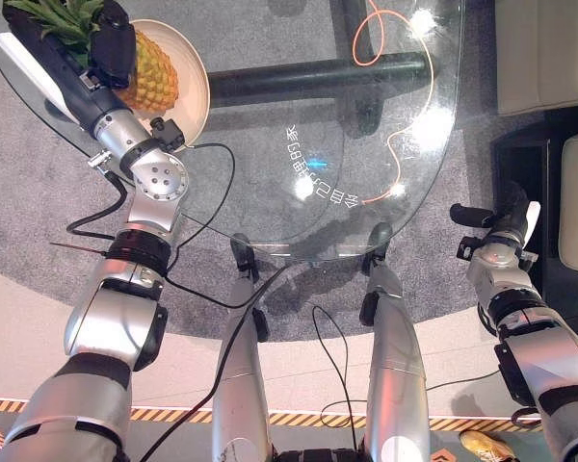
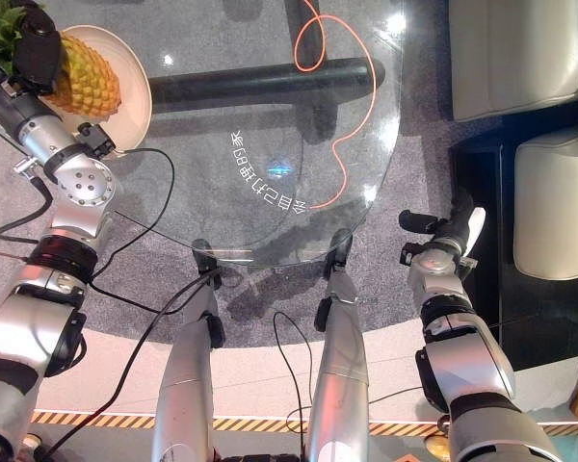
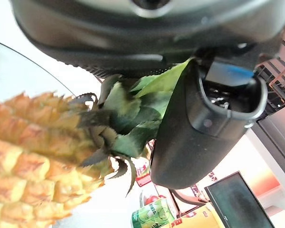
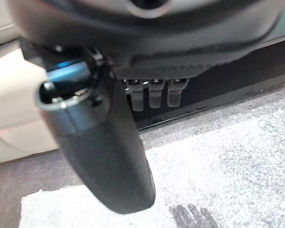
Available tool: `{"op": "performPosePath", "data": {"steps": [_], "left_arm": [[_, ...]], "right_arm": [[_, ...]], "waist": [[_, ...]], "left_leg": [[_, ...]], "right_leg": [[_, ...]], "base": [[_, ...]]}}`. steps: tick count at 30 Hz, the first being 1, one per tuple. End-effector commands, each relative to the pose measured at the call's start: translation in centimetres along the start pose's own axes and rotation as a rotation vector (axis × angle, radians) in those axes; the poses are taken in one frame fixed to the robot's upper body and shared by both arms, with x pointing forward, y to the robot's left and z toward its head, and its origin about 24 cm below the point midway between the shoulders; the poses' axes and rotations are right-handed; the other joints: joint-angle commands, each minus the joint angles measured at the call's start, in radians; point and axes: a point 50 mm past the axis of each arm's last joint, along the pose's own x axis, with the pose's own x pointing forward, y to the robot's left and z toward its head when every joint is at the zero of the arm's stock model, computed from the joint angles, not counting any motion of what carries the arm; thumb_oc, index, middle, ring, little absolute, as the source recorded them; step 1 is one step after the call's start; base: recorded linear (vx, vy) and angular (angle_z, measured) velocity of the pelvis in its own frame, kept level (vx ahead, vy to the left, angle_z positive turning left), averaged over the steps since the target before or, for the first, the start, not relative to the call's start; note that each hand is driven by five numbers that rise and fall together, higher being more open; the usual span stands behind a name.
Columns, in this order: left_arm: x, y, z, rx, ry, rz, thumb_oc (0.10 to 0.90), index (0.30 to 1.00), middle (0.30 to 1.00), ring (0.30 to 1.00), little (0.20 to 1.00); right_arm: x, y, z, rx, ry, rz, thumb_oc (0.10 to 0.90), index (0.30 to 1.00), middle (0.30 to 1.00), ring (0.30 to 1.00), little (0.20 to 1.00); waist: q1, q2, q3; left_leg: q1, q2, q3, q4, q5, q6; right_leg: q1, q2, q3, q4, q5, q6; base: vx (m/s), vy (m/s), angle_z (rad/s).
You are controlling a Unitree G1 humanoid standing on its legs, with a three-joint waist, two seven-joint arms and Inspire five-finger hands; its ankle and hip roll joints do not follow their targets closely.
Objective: Pick up the fruit to the plate
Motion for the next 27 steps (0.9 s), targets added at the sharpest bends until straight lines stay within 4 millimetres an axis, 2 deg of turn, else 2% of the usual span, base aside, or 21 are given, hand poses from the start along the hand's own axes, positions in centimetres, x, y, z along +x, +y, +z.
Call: {"op": "performPosePath", "data": {"steps": [1,5,6,9,10,11,12,13,27], "left_arm": [[5.0,0.3,5.8,-0.081,-0.265,0.075,0.553,0.688,0.688,0.688,0.653],[5.0,0.4,5.6,-0.081,-0.257,0.076,0.624,0.749,0.749,0.749,0.724],[4.9,0.4,5.5,-0.081,-0.257,0.074,0.682,0.799,0.799,0.799,0.782],[4.8,0.5,5.4,-0.088,-0.256,0.072,0.753,0.860,0.860,0.860,0.853],[4.8,0.5,5.4,-0.092,-0.254,0.069,0.800,0.900,0.900,0.900,0.900],[4.7,0.5,5.3,-0.095,-0.254,0.067,0.764,0.869,0.869,0.869,0.864],[4.6,0.5,5.3,-0.100,-0.253,0.066,0.764,0.869,0.869,0.869,0.864],[4.6,0.5,5.3,-0.102,-0.253,0.065,0.800,0.900,0.900,0.900,0.900],[3.1,0.4,4.5,-0.153,-0.229,0.016,0.800,0.900,0.900,0.900,0.900]], "right_arm": [[0.6,-1.8,0.7,-0.047,-0.047,-0.077,0.800,0.900,0.900,0.900,0.900],[0.7,-1.9,0.6,-0.046,-0.051,-0.079,0.800,0.900,0.900,0.900,0.900],[0.7,-1.9,0.7,-0.047,-0.052,-0.079,0.800,0.900,0.900,0.900,0.900],[0.7,-2.0,0.8,-0.046,-0.054,-0.082,0.800,0.900,0.900,0.900,0.900],[0.7,-2.0,0.8,-0.046,-0.052,-0.083,0.800,0.900,0.900,0.900,0.900],[0.7,-2.0,0.8,-0.046,-0.052,-0.083,0.800,0.900,0.900,0.900,0.900],[0.7,-2.0,0.7,-0.045,-0.052,-0.085,0.800,0.900,0.900,0.900,0.900],[0.7,-2.0,0.7,-0.045,-0.052,-0.085,0.800,0.900,0.900,0.900,0.900],[0.6,-1.6,1.0,-0.032,-0.060,-0.094,0.800,0.900,0.900,0.900,0.900]], "waist": [[0.015,-0.029,-0.026],[0.015,-0.028,-0.026],[0.016,-0.028,-0.026],[0.017,-0.027,-0.026],[0.019,-0.028,-0.026],[0.020,-0.028,-0.026],[0.020,-0.028,-0.026],[0.021,-0.028,-0.026],[0.034,-0.027,-0.026]], "left_leg": [[-0.055,0.008,-0.059,0.130,-0.102,-0.046],[-0.054,0.005,-0.059,0.125,-0.102,-0.045],[-0.056,0.005,-0.061,0.127,-0.102,-0.046],[-0.055,0.003,-0.061,0.124,-0.102,-0.046],[-0.053,0.003,-0.061,0.124,-0.102,-0.046],[-0.054,0.003,-0.062,0.125,-0.102,-0.046],[-0.055,0.003,-0.062,0.126,-0.102,-0.046],[-0.055,0.003,-0.063,0.126,-0.102,-0.046],[-0.054,-0.002,-0.067,0.119,-0.103,-0.044]], "right_leg": [[0.033,0.026,-0.004,-0.029,-0.027,0.032],[0.033,0.026,-0.004,-0.034,-0.026,0.032],[0.032,0.026,-0.003,-0.033,-0.027,0.032],[0.032,0.025,-0.004,-0.034,-0.026,0.032],[0.034,0.025,-0.006,-0.035,-0.026,0.033],[0.035,0.024,-0.007,-0.034,-0.026,0.033],[0.034,0.023,-0.007,-0.034,-0.026,0.033],[0.033,0.023,-0.008,-0.034,-0.025,0.033],[0.038,0.018,-0.018,-0.044,-0.019,0.036]], "base": [[0.00,0.000,0.00],[0.00,0.000,0.00],[0.00,0.000,0.00],[0.00,0.000,0.00],[0.00,0.000,0.00],[0.00,0.000,0.00],[0.00,0.000,0.00],[0.00,0.000,0.00],[0.00,0.000,0.00]]}}
